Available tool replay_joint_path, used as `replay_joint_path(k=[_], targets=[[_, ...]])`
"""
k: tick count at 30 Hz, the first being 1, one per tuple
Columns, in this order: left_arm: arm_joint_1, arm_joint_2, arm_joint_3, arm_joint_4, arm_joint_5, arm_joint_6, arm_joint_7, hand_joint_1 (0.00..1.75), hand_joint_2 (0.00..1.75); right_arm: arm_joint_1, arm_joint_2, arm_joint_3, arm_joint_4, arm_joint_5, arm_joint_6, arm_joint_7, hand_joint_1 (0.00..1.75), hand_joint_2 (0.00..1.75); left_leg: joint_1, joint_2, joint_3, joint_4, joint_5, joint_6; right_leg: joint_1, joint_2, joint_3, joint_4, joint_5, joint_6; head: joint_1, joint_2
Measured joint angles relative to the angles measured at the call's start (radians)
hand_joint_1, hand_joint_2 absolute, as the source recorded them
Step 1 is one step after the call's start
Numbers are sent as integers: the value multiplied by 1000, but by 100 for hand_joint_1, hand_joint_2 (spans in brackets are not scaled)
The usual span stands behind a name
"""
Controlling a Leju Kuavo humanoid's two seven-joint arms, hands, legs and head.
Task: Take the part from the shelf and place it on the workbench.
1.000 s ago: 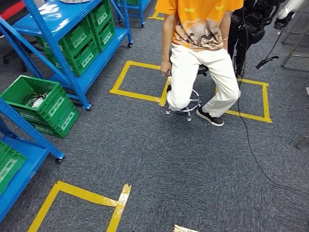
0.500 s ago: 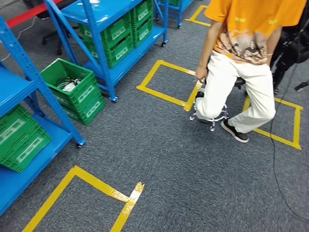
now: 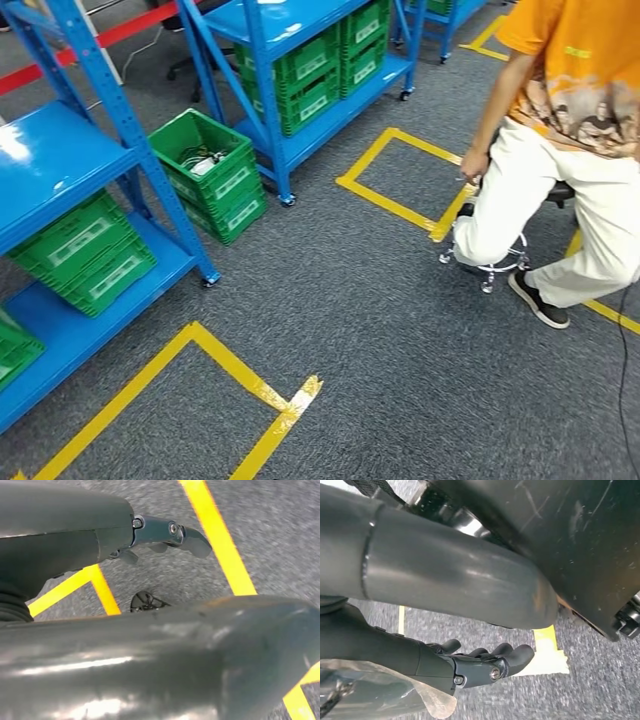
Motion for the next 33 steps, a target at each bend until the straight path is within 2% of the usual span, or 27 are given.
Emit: replay_joint_path(k=[1,2,4,5,6,8,9,11,12,13,14,15,16,17,19,21,22,23,24,25,26,27,28,29,30,31,33], targets=[[2,0,0,0,-1,0,1,0,0,0,0,0,0,1,-1,0,0,0,1,3,14,-24,23,0,1,-12,3,0,-2,1,0,0],[3,0,0,0,-2,1,2,0,0,-1,0,0,0,2,-2,1,0,0,0,15,47,-88,60,4,1,-24,7,0,-5,2,0,0],[1,0,1,0,-4,2,2,0,0,-2,0,0,0,3,-2,1,0,0,-9,60,117,-222,110,15,4,-46,15,1,-12,9,0,0],[-1,0,1,0,-5,2,2,0,0,-2,0,0,0,4,-1,0,0,0,-14,78,136,-264,119,21,7,-57,18,1,-15,13,0,0],[-2,0,1,0,-6,2,2,0,0,-3,0,0,0,5,0,0,0,0,-19,85,141,-277,115,26,9,-67,20,1,-17,18,0,0],[0,0,1,0,-7,3,2,0,0,-7,0,0,-1,8,3,-1,0,0,-18,66,139,-283,117,35,9,-83,24,-2,-22,28,0,0],[2,0,1,0,-8,4,2,0,0,-9,0,0,-1,9,4,-2,0,0,-15,56,142,-288,119,41,8,-73,24,3,-29,33,2,0],[2,0,1,0,-9,6,2,0,0,-9,-1,0,-2,10,5,-3,0,0,-7,34,147,-296,125,52,5,-21,-3,66,-71,43,7,0],[1,0,1,0,-10,6,3,0,0,-8,-1,0,-2,11,5,-4,0,0,-7,24,146,-296,126,56,3,9,-31,129,-103,45,10,0],[0,-1,2,0,-10,6,3,0,0,-6,-2,0,-2,11,5,-4,0,0,-7,11,145,-296,126,58,2,26,-67,201,-132,47,11,0],[0,-2,2,1,-11,6,3,0,0,-4,-2,0,-2,11,5,-4,0,0,-7,-3,145,-295,126,58,1,34,-98,257,-149,49,12,0],[0,-2,2,1,-11,6,3,0,0,-3,-3,0,-2,11,5,-4,0,0,-7,-17,145,-295,126,59,0,37,-116,283,-146,49,12,0],[0,-2,2,1,-12,6,3,0,0,-2,-3,0,-2,11,5,-4,0,0,-6,-31,146,-294,125,58,0,38,-115,267,-121,50,12,0],[0,-3,2,2,-12,6,3,0,0,-2,-4,0,-2,11,5,-3,0,0,-5,-46,147,-293,124,56,-2,43,-94,211,-80,50,12,0],[-1,-3,2,2,-12,6,3,0,0,-2,-6,0,-1,11,5,-4,0,0,-3,-71,146,-285,120,48,-8,88,-38,76,-17,49,12,0],[-1,-3,2,2,-12,6,3,0,0,-3,-7,0,0,11,6,-4,0,0,-1,-93,137,-280,120,34,-11,127,-7,16,-5,46,12,0],[0,-3,2,2,-12,6,3,0,0,-3,-7,0,0,11,6,-4,0,0,0,-104,132,-279,123,28,-10,127,-5,13,-7,42,12,0],[1,-3,2,3,-12,6,3,0,0,-4,-7,0,0,11,5,-4,0,0,1,-114,129,-280,125,22,-9,116,-2,14,-6,36,11,0],[2,-3,2,3,-12,7,3,0,0,-4,-7,0,0,11,5,-4,0,0,0,-109,126,-276,122,17,-11,103,0,11,-5,30,11,0],[2,-2,2,3,-12,7,3,0,0,-4,-8,0,0,12,5,-4,0,0,-1,-92,119,-260,112,12,-12,90,3,7,-3,23,7,0],[1,-2,2,3,-12,7,3,0,0,-4,-8,0,0,12,5,-5,0,0,-3,-67,104,-227,92,8,-13,74,5,3,-3,17,3,0],[0,-2,2,3,-12,7,3,0,0,-3,-8,0,0,12,5,-5,0,0,-3,-36,81,-173,64,5,-12,58,8,2,-4,12,-1,0],[-2,-2,2,3,-12,7,3,0,0,-2,-8,0,0,12,6,-5,0,0,-2,-18,51,-109,35,2,-10,41,10,2,-6,8,-4,0],[-3,-2,2,4,-12,7,3,0,0,0,-8,0,0,12,6,-4,0,0,-1,-8,24,-52,13,-1,-7,24,11,2,-9,6,-4,0],[-2,-2,2,4,-12,7,3,0,0,0,-9,0,0,12,6,-4,0,0,0,-3,9,-18,7,-2,-6,9,12,2,-11,5,-4,0],[0,-2,2,4,-12,7,3,0,0,0,-9,0,0,13,6,-3,0,0,1,0,10,-20,19,-1,-5,-4,14,2,-13,4,-4,0],[2,-1,2,4,-12,3,-1,0,0,-2,-9,0,0,14,6,-4,0,0,-1,21,64,-126,84,6,-3,-26,21,2,-17,6,-4,0]])
